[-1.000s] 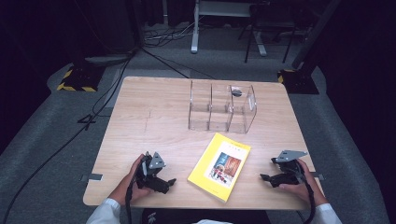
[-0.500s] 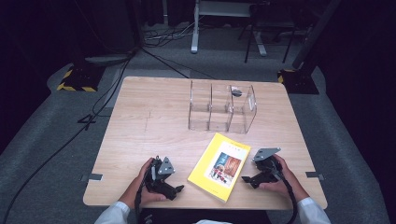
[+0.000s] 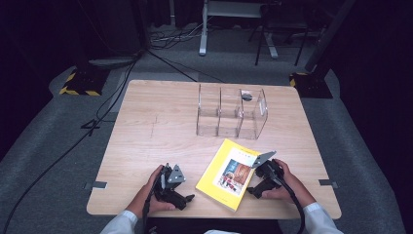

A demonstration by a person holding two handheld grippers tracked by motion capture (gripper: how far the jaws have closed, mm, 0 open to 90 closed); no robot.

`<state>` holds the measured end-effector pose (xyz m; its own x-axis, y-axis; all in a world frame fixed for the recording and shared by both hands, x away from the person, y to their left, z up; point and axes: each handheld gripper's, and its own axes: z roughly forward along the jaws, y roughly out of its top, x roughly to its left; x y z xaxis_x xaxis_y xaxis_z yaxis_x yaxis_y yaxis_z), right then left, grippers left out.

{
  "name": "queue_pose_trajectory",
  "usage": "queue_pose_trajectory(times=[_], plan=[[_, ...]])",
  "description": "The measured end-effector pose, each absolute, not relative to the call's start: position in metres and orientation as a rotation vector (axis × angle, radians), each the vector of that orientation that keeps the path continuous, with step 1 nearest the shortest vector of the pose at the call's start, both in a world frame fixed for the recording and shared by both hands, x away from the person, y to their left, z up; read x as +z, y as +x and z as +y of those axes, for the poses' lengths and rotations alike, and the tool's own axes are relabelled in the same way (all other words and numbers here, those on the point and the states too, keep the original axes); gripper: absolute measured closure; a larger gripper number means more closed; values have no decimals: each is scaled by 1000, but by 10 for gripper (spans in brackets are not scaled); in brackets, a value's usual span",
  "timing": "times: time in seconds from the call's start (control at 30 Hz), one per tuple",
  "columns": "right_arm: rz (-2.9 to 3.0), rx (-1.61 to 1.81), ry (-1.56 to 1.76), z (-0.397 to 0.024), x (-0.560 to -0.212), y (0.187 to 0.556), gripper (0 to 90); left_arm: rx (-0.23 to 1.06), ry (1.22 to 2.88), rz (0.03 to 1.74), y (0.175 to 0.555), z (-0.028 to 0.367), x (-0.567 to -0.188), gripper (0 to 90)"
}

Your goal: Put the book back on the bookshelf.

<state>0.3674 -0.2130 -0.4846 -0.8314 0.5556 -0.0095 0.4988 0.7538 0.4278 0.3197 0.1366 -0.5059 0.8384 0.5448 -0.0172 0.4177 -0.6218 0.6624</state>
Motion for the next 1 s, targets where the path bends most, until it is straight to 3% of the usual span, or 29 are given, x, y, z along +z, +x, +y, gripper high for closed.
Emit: queue_pose_trajectory(times=[0.17,0.2,0.23,0.33,0.4,1.0], plan=[[2784,679,856,-216,-487,365,12,242,2319,697,318,134,-505,20],[2774,698,859,-217,-487,364,15,237,2316,680,316,133,-503,70],[2760,727,863,-219,-488,362,36,213,2308,646,314,132,-500,220],[2757,750,849,-220,-486,359,113,197,2297,609,310,124,-496,155],[2765,766,823,-220,-484,356,169,204,2300,580,308,120,-493,177],[2689,925,842,-221,-469,353,199,168,2346,359,298,50,-491,158]])
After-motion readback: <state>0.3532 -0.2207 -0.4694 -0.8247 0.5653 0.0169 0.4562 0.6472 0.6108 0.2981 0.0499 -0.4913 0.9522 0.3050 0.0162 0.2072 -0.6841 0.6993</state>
